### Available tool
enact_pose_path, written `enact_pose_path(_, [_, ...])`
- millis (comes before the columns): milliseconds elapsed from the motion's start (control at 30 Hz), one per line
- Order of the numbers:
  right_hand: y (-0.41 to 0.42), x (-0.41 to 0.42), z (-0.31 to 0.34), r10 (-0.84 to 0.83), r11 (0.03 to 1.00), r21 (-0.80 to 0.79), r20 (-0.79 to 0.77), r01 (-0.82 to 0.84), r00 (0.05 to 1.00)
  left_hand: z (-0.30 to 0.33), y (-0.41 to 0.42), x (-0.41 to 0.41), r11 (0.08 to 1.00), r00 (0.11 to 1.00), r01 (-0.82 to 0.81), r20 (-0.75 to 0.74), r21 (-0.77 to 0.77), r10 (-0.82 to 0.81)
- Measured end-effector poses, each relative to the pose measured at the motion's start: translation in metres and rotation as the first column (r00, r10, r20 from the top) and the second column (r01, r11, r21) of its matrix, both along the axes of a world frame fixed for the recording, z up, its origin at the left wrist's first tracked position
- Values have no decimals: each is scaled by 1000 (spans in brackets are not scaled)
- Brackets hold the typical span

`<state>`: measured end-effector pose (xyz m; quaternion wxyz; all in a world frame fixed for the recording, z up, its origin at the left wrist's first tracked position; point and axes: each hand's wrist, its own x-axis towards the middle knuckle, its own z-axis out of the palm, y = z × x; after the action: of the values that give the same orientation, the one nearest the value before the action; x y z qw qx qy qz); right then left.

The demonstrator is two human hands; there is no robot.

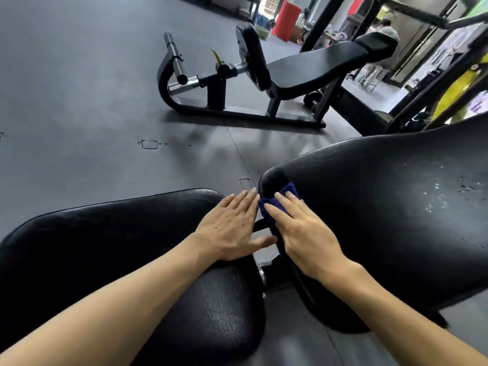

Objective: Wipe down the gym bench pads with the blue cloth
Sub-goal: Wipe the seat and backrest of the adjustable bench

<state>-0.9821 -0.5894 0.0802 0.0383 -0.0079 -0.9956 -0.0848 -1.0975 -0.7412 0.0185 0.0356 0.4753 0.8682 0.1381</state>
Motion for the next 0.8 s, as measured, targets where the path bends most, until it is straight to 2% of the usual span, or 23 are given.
enact_pose_path(100, [2, 21, -6, -57, 998, -23, -20, 57, 998, 1, -2, 0, 998, 1000, 7, 23, 64, -9])
enact_pose_path(200, [14, -37, -3, -124, 992, -22, -73, 123, 990, 3, 0, 0, 997, 999, 6, 37, 76, -9])
enact_pose_path(333, [33, -107, 9, -230, 972, -49, -40, 228, 972, 7, 9, -5, 991, 995, -41, 95, 130, 29])
enact_pose_path(467, [29, -37, 4, -215, 976, -62, -106, 209, 971, 11, 31, -19, 976, 1000, -21, 27, 215, 16])
enact_pose_path(567, [23, 16, -2, -197, 980, -14, -97, 196, 976, 9, 46, -19, 957, 999, -6, 47, 290, -8])
enact_pose_path(667, [37, -28, 4, -220, 976, -27, -121, 218, 968, 0, 50, -17, 927, 1000, 5, -14, 374, 0])
enact_pose_path(800, [52, -115, 16, -299, 954, -41, -70, 297, 952, -2, 48, -19, 901, 998, 31, -58, 432, -6])
